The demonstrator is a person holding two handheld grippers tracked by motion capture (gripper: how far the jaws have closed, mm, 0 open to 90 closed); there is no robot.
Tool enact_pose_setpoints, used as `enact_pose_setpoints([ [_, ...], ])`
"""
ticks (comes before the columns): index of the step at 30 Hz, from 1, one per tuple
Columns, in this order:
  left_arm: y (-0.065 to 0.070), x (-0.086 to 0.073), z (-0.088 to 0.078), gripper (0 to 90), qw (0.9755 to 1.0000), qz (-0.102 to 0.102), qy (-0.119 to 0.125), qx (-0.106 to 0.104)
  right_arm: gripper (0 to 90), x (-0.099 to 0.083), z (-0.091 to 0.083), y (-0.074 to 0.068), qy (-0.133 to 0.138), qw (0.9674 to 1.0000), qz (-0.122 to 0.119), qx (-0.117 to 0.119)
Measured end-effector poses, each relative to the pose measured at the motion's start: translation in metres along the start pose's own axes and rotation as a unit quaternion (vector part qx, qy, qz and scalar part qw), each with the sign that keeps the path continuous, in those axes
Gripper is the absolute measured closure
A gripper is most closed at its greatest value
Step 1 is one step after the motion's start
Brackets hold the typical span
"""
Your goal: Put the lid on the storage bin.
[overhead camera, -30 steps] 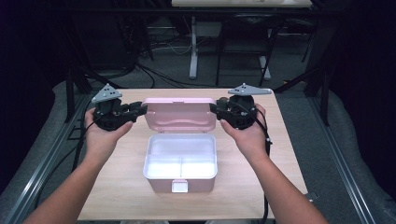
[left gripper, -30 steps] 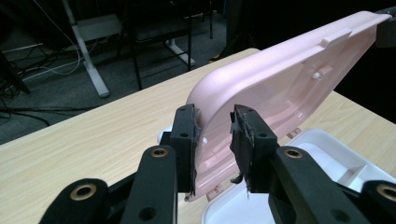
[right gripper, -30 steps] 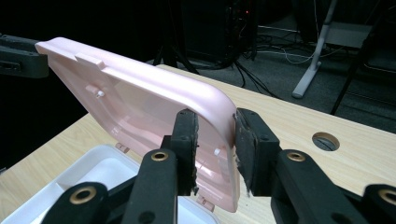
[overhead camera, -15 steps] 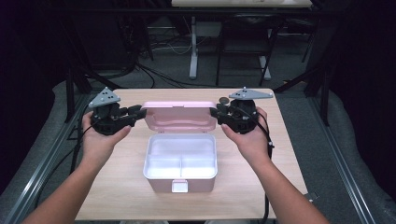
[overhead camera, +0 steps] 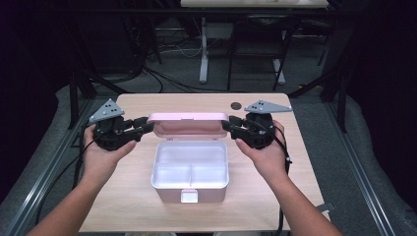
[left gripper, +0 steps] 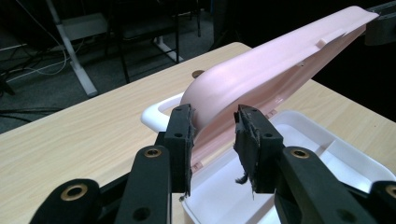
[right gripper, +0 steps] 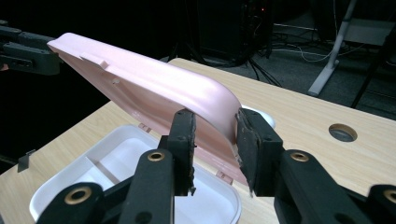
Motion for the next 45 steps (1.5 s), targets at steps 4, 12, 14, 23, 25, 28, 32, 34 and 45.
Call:
enact_pose_setpoints([
  [4, 0.004, -0.001, -0.003, 66.2, 1.0, 0.002, 0.0, -0.001, 66.9, -0.005, -0.003, -0.002, 0.0, 1.0, -0.002, 0.002],
  [12, 0.013, -0.005, -0.011, 65.0, 1.0, 0.008, -0.002, -0.003, 66.8, -0.014, -0.01, -0.006, -0.006, 0.9999, -0.009, 0.004],
  [14, 0.016, -0.006, -0.013, 65.0, 0.9999, 0.011, -0.003, -0.004, 66.8, -0.016, -0.011, -0.007, -0.006, 0.9999, -0.013, 0.004],
  [23, 0.02, -0.012, -0.019, 66.1, 0.9999, 0.005, 0.003, -0.01, 66.3, -0.021, -0.017, -0.01, -0.004, 0.9999, -0.012, 0.012],
  [25, 0.021, -0.012, -0.019, 66.1, 0.9999, 0.005, 0.003, -0.012, 66.3, -0.022, -0.018, -0.01, -0.002, 0.9999, -0.012, 0.012],
  [28, 0.022, -0.013, -0.021, 67.0, 0.9999, 0.004, 0.005, -0.015, 66.3, -0.023, -0.02, -0.012, -0.003, 0.9998, -0.008, 0.019],
  [32, 0.025, -0.015, -0.023, 67.0, 0.9998, 0.005, 0.007, -0.018, 66.2, -0.024, -0.022, -0.014, -0.001, 0.9997, -0.009, 0.022],
  [34, 0.026, -0.016, -0.024, 67.0, 0.9998, 0.004, 0.007, -0.02, 66.3, -0.025, -0.024, -0.015, -0.001, 0.9997, -0.01, 0.023],
  [45, 0.035, -0.027, -0.028, 67.7, 0.9994, 0.001, 0.009, -0.032, 66.4, -0.032, -0.028, -0.019, 0.0, 0.9993, -0.011, 0.035],
])
Point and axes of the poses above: each handheld gripper's, and its own axes: z roughly forward along the jaws, x roughly out of its top, y roughly to its right, the point moved 9 cm from there along z, roughly forward along the jaws, and after that the axes turned 13 degrees about z, right-handed, at the moved point
